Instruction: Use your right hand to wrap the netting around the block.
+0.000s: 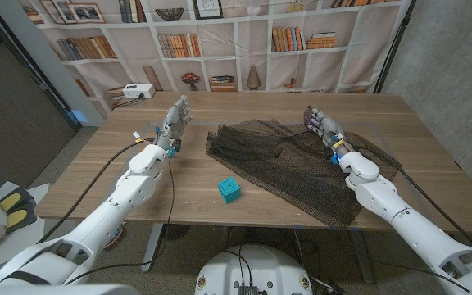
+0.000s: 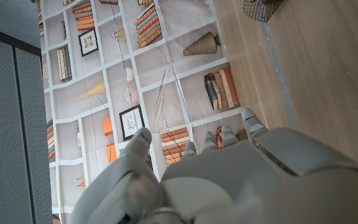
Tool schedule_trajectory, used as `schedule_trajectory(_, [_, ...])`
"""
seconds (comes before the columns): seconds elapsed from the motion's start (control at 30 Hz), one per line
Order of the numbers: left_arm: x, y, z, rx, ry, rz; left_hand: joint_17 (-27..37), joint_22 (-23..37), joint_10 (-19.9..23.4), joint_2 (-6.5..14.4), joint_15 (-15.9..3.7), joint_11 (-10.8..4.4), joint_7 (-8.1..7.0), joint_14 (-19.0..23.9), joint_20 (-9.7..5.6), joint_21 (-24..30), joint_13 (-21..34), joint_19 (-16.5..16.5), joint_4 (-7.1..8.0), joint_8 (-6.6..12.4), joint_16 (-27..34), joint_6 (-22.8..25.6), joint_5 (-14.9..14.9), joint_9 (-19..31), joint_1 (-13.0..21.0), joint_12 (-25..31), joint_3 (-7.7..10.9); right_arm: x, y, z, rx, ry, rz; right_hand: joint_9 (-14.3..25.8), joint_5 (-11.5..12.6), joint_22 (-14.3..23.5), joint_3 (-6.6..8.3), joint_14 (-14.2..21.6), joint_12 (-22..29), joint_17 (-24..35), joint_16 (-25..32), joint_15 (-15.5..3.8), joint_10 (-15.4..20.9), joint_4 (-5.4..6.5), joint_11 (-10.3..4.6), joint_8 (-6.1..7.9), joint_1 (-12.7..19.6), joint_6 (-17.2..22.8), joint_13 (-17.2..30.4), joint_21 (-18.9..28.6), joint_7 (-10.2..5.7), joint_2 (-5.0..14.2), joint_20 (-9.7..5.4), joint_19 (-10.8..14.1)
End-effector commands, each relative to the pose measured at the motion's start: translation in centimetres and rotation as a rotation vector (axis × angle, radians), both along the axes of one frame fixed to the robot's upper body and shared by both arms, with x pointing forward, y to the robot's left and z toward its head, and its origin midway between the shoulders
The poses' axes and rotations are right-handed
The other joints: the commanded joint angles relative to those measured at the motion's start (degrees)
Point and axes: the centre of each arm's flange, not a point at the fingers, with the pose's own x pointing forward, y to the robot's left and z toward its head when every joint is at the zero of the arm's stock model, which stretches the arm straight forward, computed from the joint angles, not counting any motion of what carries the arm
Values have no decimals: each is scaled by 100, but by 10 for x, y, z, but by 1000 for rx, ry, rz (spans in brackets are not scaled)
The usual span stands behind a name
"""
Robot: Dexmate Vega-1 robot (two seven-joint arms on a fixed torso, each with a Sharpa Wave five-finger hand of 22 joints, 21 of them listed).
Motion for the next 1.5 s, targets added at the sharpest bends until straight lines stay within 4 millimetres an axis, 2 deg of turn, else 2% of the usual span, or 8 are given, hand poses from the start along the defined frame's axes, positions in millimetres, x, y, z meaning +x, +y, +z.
schedule_trajectory(0.03, [1, 11, -5, 95, 9, -80, 9, 18, -315, -2, -7, 5, -40, -72, 24, 29, 26, -34, 2, 40, 28, -381, 27, 26, 33, 15, 29, -69, 66, 25, -58, -147, 43, 29, 27, 23, 34, 23, 44, 24, 34, 62, 76, -3, 58, 43, 31, 105, 28, 38, 5, -15, -11, 39])
schedule_trajectory(0.33, [-10, -7, -2, 84, 11, -32, 7, 20, -259, -15, 10, 3, -31, -43, 43, 31, 20, -25, 11, 64, 48, -353, 26, 27, 8, 28, 16, -58, 48, 52, -159, -245, 63, 26, 25, 23, 24, 213, 127, 5, 92, 24, 353, -16, 91, 131, 25, 392, 18, 92, 31, -23, -89, 176])
schedule_trajectory(0.53, [-18, -18, -4, 79, 19, -12, 7, 21, -257, -22, 32, 10, -31, -31, 53, 30, 17, -24, 15, 73, 56, -344, 27, 27, -6, 24, 8, -59, 37, 58, -186, -269, 76, 25, 23, 22, 29, 313, 172, -10, 118, 16, 517, -39, 116, 163, 45, 530, 13, 118, 64, -26, -104, 250])
schedule_trajectory(0.8, [-29, -25, -9, 84, 28, 7, 6, 22, -182, -39, 95, 10, -31, 68, 75, 40, 12, 12, 24, 103, 97, -279, 28, 28, -36, 44, -8, -69, 30, 61, -253, -285, 85, 25, 23, 22, 33, 339, 170, -18, 121, -7, 540, -51, 107, 162, 58, 562, 11, 123, 68, -25, -73, 271])
schedule_trajectory(1.0, [-38, -25, -11, 90, 32, 17, 6, 22, -143, -47, 120, 24, -22, 116, 83, 38, 9, 14, 25, 116, 115, -244, 30, 28, -49, 54, -15, -79, 33, 66, -329, -313, 80, 24, 23, 22, 34, 347, 170, -22, 120, -13, 556, -56, 102, 161, 63, 581, 10, 118, 54, -24, -48, 263])
schedule_trajectory(1.5, [-50, -26, -11, 117, 38, 12, 6, 23, -58, -58, 140, 58, 3, 189, 106, 44, 5, 46, 27, 130, 138, -192, 33, 30, -72, 76, -24, -114, 55, 76, -592, -388, 30, 24, 23, 20, 38, 393, 180, -36, 126, -57, 634, -74, 44, 155, 79, 624, 6, 117, 35, -25, -33, 277])
